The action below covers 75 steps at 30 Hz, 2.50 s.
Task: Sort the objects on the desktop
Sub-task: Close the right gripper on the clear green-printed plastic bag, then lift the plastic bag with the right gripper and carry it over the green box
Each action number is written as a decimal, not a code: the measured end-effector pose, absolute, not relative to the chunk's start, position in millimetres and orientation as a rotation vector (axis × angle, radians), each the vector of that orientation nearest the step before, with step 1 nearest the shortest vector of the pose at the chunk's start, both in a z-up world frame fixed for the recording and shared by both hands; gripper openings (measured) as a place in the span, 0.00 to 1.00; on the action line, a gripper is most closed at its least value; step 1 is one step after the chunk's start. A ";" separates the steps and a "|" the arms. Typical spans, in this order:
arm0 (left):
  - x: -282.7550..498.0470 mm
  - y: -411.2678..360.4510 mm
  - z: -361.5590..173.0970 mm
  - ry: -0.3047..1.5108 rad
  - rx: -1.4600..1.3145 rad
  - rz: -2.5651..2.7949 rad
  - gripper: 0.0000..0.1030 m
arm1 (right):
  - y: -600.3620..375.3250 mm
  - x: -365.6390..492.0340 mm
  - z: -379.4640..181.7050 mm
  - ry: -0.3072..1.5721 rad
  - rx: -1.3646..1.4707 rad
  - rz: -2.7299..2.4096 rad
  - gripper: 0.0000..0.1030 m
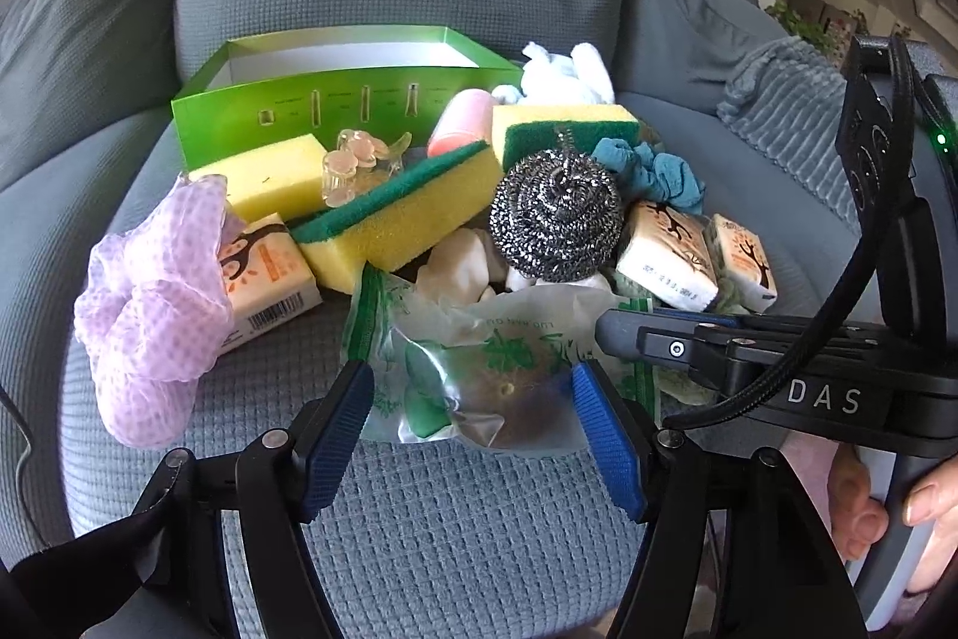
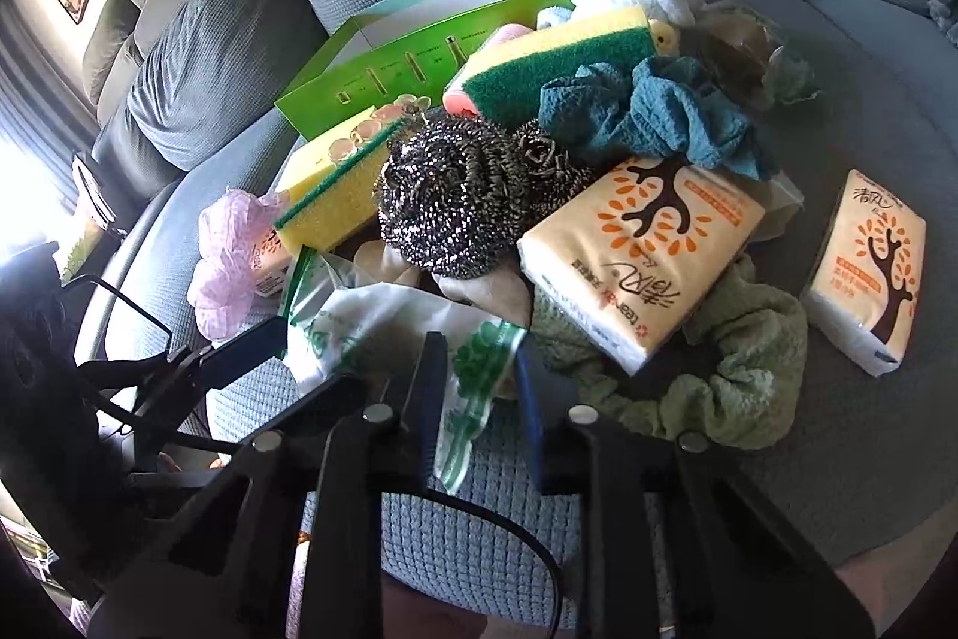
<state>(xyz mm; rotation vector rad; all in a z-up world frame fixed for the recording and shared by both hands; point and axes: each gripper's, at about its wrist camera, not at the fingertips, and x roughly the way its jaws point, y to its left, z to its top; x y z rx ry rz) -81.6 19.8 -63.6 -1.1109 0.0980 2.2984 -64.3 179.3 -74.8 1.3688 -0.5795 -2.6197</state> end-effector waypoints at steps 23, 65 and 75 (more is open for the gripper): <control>-79.7 13.6 -68.4 0.114 -1.106 2.298 0.67 | 172.5 -74.8 -72.7 -0.631 1.386 -2.551 0.38; -62.9 15.6 -64.3 0.123 -1.069 2.273 0.49 | 171.7 -44.8 -68.5 -0.669 1.412 -2.452 0.08; -64.0 8.7 -65.0 0.089 -1.070 2.275 0.49 | 158.9 -37.4 -61.7 -0.604 1.314 -2.473 0.01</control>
